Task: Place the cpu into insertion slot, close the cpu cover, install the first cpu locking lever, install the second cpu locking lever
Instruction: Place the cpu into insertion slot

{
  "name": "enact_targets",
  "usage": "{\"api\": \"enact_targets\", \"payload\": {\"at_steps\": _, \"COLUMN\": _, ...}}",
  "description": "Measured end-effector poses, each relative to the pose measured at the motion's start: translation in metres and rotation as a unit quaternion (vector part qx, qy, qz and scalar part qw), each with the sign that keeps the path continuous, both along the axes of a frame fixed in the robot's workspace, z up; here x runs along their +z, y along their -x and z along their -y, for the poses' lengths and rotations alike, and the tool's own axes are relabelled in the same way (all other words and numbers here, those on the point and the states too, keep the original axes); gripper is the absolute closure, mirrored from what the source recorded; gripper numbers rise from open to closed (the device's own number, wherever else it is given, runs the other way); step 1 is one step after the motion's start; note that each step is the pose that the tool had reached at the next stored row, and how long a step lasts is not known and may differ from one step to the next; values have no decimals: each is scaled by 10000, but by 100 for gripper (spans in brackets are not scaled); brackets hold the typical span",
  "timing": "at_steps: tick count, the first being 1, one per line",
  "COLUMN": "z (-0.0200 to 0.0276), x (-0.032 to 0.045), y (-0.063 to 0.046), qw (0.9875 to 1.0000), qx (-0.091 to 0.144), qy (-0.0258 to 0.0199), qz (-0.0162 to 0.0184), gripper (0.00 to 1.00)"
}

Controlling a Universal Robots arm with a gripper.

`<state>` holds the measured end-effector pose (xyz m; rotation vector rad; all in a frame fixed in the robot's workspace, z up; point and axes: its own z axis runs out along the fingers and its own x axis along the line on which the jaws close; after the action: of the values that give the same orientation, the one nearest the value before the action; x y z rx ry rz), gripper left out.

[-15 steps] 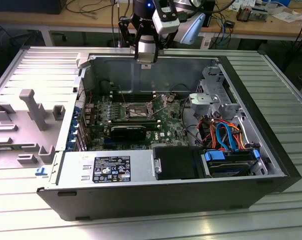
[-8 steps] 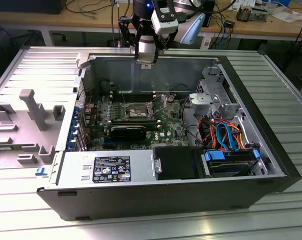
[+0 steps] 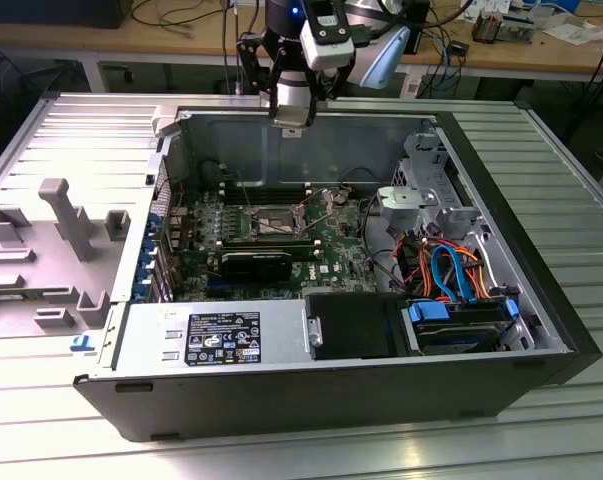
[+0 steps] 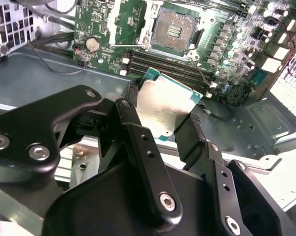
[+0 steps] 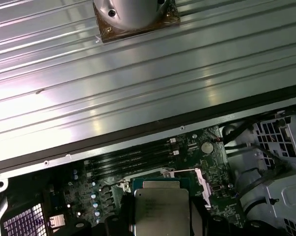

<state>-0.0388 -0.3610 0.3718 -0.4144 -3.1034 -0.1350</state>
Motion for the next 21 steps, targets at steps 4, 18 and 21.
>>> {"api": "enact_targets", "payload": {"at_steps": 4, "z": 24, "x": -7, "y": 0, "qw": 9999, "qx": -163, "qy": -1, "qz": 1, "gripper": 45}}
{"api": "enact_targets", "payload": {"at_steps": 18, "z": 25, "x": -22, "y": 0, "qw": 9979, "qx": -647, "qy": -1, "qz": -1, "gripper": 45}}
{"api": "enact_targets", "payload": {"at_steps": 21, "z": 25, "x": -22, "y": 0, "qw": 9979, "qx": -648, "qy": -1, "qz": -1, "gripper": 45}}
